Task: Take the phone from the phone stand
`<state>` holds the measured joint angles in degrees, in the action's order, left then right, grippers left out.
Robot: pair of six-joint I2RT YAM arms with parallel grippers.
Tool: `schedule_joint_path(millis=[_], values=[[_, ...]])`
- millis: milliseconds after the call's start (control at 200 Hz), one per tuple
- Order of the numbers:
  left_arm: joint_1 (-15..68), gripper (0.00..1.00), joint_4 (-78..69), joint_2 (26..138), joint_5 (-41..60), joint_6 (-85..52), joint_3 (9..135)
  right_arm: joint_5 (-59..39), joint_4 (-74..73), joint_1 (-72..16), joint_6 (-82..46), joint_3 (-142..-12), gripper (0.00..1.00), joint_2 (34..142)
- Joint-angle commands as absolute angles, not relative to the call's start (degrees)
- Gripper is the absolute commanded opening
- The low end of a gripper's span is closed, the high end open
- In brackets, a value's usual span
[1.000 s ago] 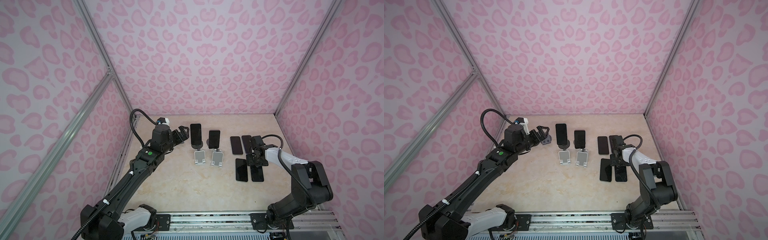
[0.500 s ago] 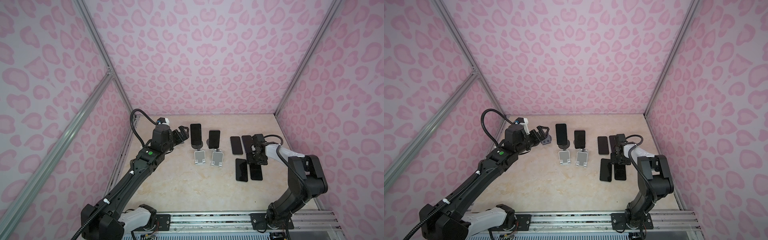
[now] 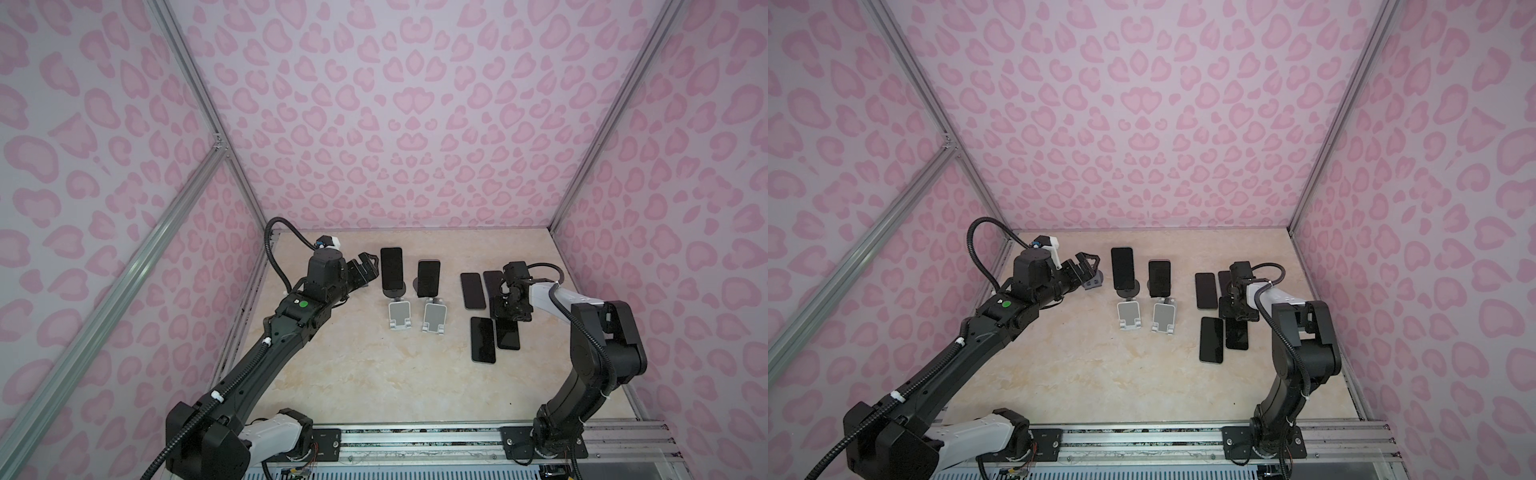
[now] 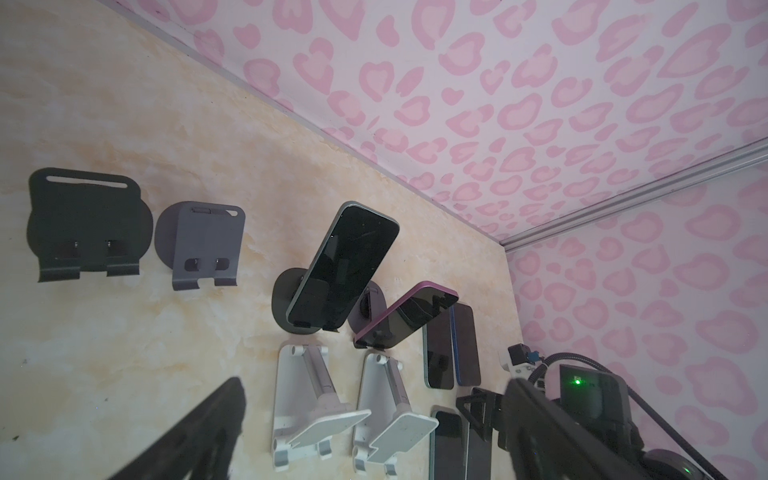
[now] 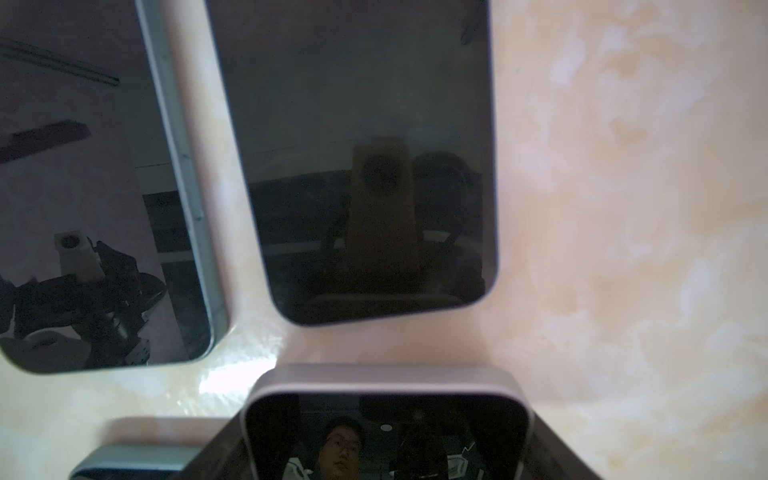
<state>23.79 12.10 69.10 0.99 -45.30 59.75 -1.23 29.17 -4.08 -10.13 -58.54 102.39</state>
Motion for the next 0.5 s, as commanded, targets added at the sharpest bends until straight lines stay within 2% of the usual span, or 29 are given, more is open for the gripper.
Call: schedule_joint_path(millis=[0, 495], values=[[23.82, 1.0, 10.86, 69.26, 0.0, -44.59, 59.68, 7.53, 36.43, -4.1, -9.41, -57.74, 0.77, 105.64], [23.82, 1.0, 10.44, 69.32, 1.67, -45.11, 59.68, 10.1, 41.53, -7.51, -9.83, -58.17, 0.77, 107.1]])
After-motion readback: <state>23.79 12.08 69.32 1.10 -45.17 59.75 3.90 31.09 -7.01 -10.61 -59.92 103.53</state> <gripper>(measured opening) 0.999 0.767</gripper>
